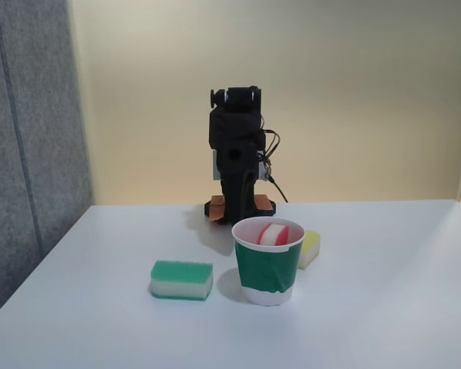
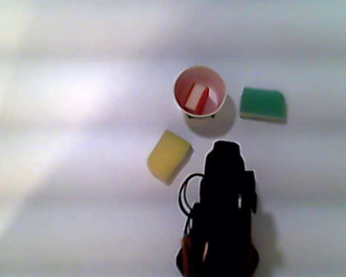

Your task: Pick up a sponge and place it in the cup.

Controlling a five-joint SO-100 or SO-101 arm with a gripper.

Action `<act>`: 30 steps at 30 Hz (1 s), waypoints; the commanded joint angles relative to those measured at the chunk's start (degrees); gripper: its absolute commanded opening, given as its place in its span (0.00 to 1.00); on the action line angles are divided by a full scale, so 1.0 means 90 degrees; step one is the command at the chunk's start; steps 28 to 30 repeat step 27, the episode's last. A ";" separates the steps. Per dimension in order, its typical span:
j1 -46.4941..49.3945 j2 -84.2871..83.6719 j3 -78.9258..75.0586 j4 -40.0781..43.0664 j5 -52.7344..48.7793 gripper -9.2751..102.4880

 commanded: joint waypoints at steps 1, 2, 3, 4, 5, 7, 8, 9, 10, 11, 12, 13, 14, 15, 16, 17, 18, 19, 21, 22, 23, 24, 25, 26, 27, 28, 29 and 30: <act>-0.0029 0.0039 0.0137 0.0332 -0.0088 0.08; -0.0059 0.0039 0.0137 0.0332 -0.0088 0.08; -0.0088 0.0039 0.0137 0.0332 -0.0088 0.08; -0.0137 0.0039 0.0137 0.0332 -0.0088 0.08; -0.0195 0.0039 0.0137 0.0332 -0.0088 0.08; -0.0283 0.0049 0.0137 0.0332 -0.0088 0.08; -0.0361 0.0049 0.0137 0.0332 -0.0088 0.08; -0.0420 0.0049 0.0137 0.0332 -0.0088 0.08; -0.0420 0.0049 0.0137 0.0332 -0.0088 0.08; -0.0420 0.0049 0.0137 0.0332 -0.0088 0.08; -0.0420 0.0049 0.0137 0.0332 -0.0088 0.08; -0.0420 0.0049 0.0137 0.0332 -0.0088 0.08; -0.0420 0.0049 0.0137 0.0332 -0.0088 0.08; -0.0420 0.0049 0.0137 0.0332 -0.0088 0.08; -0.0420 0.0049 0.0137 0.0332 -0.0088 0.08; -0.0420 0.0049 0.0137 0.0332 -0.0088 0.08; -0.0420 0.0049 0.0137 0.0332 -0.0088 0.08; -0.0420 0.0049 0.0137 0.0332 -0.0088 0.08; -0.0420 0.0049 0.0137 0.0332 -0.0088 0.08; -0.0420 0.0049 0.0137 0.0332 -0.0088 0.08; -0.0420 0.0049 0.0137 0.0332 -0.0088 0.08; -0.0420 0.0049 0.0137 0.0332 -0.0088 0.08; -0.0420 0.0049 0.0137 0.0332 -0.0088 0.08; -0.0420 0.0049 0.0137 0.0332 -0.0088 0.08; -0.0420 0.0049 0.0137 0.0332 -0.0088 0.08; -0.0420 0.0049 0.0137 0.0332 -0.0088 0.08; -0.0420 0.0049 0.0137 0.0332 -0.0088 0.08; -0.0420 0.0049 0.0137 0.0332 -0.0088 0.08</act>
